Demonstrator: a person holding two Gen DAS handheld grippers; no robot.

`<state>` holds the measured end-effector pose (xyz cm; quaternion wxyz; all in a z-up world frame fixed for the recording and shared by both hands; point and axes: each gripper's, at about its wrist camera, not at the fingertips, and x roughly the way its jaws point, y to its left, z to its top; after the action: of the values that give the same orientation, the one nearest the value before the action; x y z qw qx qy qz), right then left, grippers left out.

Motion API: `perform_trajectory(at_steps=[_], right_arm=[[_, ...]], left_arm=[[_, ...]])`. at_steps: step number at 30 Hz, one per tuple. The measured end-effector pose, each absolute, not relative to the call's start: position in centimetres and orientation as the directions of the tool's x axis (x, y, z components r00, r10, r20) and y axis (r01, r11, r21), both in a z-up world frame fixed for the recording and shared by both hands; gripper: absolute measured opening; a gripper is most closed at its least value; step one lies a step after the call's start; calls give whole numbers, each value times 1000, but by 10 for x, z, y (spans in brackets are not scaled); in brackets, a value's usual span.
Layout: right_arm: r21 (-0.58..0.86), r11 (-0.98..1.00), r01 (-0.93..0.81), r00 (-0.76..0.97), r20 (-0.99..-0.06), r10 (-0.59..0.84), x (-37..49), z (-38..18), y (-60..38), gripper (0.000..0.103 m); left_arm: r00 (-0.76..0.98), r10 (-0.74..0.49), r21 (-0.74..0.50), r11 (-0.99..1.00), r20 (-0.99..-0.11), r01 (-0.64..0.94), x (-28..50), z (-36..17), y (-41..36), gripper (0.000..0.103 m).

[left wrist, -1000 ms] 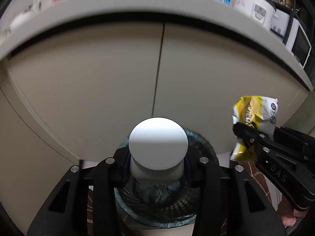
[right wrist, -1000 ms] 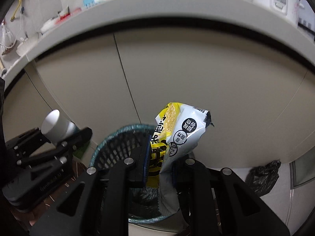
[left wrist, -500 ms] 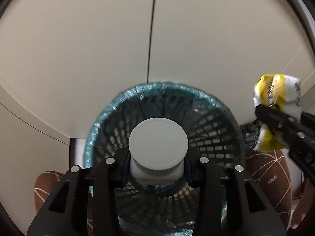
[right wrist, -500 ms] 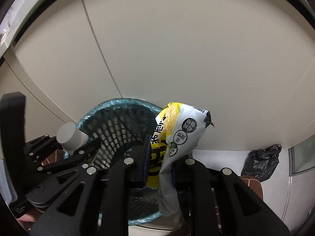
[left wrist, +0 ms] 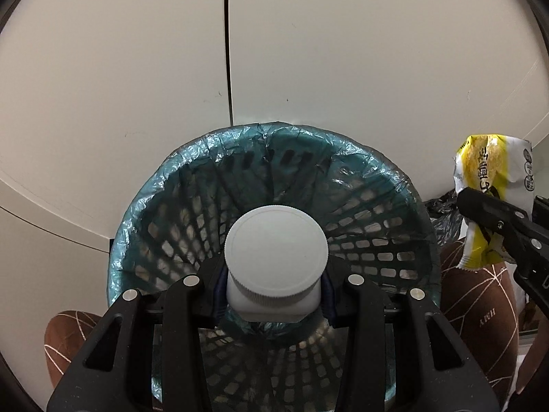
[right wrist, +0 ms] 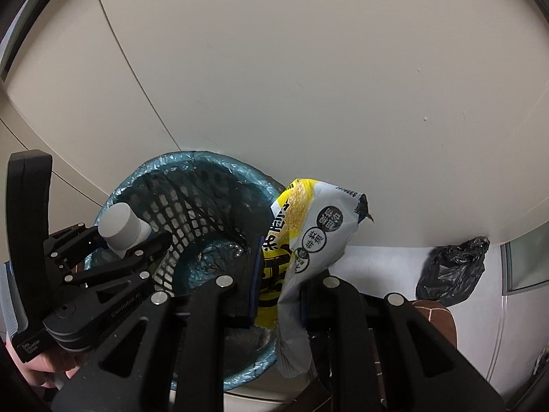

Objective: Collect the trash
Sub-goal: 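Lift both held items and carry them down over the wastebasket, then open the left tool and the right tool to drop both items into the wastebasket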

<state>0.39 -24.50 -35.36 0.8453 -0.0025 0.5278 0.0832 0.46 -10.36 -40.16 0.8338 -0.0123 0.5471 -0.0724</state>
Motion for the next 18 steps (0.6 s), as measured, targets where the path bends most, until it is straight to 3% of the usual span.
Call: perform_trajectory(at_steps=[2,6,8,10,18], right_arm=[[80,987,-141,428,-894,133,4,-354,-246,16],[83,987,-136,426,-895,134,3,-354,-247,16],[84,986,-143,427,-893,138,3,-354,-245,16],[83,984,-155,427,-893,142,4,-353,-241,16],[97,972,-213,414,-893,180,14,-356,-209,17]], left_arm=[[392,-128,-96,990,-911,100,5,-403,-103,61],[403,-131,-104,991,-906,88,6,-403,-99,72],[421,-126,-103,992,-898,77,6,-398,-94,90],[441,-114,-98,993,-890,60,4,-392,-87,96],[461,-88,-90,996,-883,17,1,-377,-50,97]])
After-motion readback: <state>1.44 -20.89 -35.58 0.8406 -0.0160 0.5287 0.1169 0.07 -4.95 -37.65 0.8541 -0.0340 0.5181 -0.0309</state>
